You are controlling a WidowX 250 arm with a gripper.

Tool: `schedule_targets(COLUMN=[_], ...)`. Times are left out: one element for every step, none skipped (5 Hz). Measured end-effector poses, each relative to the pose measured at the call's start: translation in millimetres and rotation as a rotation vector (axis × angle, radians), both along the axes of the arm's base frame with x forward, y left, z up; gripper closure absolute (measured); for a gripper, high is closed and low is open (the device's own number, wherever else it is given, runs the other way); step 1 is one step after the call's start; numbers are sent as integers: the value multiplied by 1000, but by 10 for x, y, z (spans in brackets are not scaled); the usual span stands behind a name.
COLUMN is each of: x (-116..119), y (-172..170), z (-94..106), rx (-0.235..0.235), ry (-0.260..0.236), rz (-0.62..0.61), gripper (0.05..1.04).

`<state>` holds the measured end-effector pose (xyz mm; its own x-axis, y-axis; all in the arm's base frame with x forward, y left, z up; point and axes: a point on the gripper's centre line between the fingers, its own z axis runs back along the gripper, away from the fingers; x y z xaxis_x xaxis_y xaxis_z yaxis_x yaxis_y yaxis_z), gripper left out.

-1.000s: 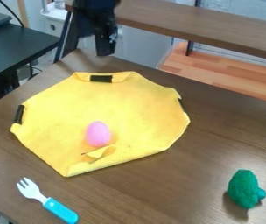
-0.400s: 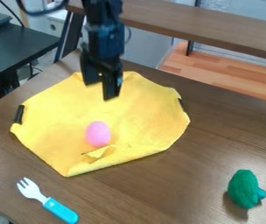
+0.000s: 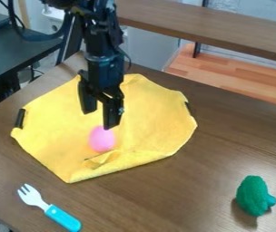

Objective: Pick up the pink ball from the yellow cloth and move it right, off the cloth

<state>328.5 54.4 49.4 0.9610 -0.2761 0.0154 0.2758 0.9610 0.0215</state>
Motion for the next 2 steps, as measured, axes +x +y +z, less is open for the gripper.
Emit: schedule_targets(x=[-15,23], y=[-4,40], z=[-55,-57], rx=[17,44], ry=[-13,-37], rz=[5,17], gripper=[83,83])
